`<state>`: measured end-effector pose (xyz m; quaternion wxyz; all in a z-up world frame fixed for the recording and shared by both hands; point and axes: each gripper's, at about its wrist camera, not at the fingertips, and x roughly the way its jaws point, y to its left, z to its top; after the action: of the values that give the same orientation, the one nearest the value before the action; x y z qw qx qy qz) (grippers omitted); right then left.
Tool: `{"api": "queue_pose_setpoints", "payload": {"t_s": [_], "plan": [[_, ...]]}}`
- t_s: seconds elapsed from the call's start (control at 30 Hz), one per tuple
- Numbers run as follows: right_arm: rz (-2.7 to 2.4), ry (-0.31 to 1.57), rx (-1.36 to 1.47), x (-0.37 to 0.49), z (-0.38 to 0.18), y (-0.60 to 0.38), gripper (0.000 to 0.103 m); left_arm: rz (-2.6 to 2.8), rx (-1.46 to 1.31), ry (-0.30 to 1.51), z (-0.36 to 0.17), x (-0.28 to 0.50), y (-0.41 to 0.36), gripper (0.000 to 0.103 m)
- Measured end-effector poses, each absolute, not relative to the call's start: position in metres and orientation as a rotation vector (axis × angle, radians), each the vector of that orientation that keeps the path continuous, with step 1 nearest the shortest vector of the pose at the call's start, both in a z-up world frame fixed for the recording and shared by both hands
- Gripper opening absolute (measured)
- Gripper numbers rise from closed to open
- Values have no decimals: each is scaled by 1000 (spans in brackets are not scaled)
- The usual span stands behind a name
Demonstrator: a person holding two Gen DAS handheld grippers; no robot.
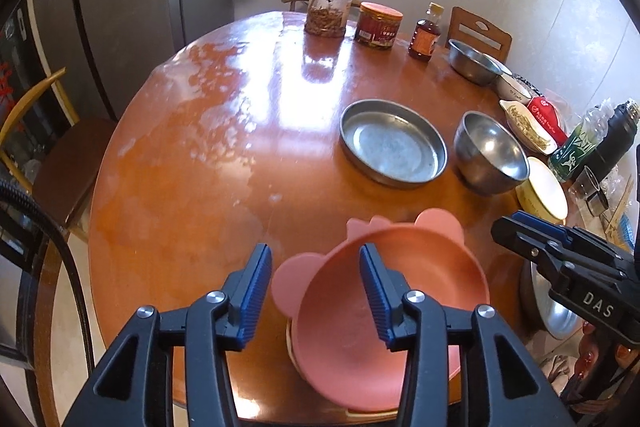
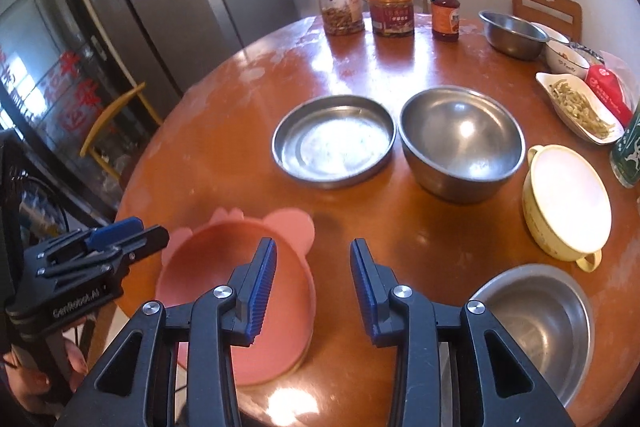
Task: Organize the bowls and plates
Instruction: 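Move the left tool to the shallow steel pan and grasp its rim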
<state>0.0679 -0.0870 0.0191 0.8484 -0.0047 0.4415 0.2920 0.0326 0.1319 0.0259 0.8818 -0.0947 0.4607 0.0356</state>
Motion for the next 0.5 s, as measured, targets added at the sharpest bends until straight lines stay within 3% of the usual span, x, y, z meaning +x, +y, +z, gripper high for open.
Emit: {"api": "queue_pose_setpoints", "payload": {"t_s": [0.13, 0.5], "plan": [[603, 925, 19, 75, 24, -85, 39, 78, -174, 952, 32, 42, 129, 53], [563, 967, 92, 100, 21, -81, 40, 46, -163, 940, 41, 69, 128, 53]]}}
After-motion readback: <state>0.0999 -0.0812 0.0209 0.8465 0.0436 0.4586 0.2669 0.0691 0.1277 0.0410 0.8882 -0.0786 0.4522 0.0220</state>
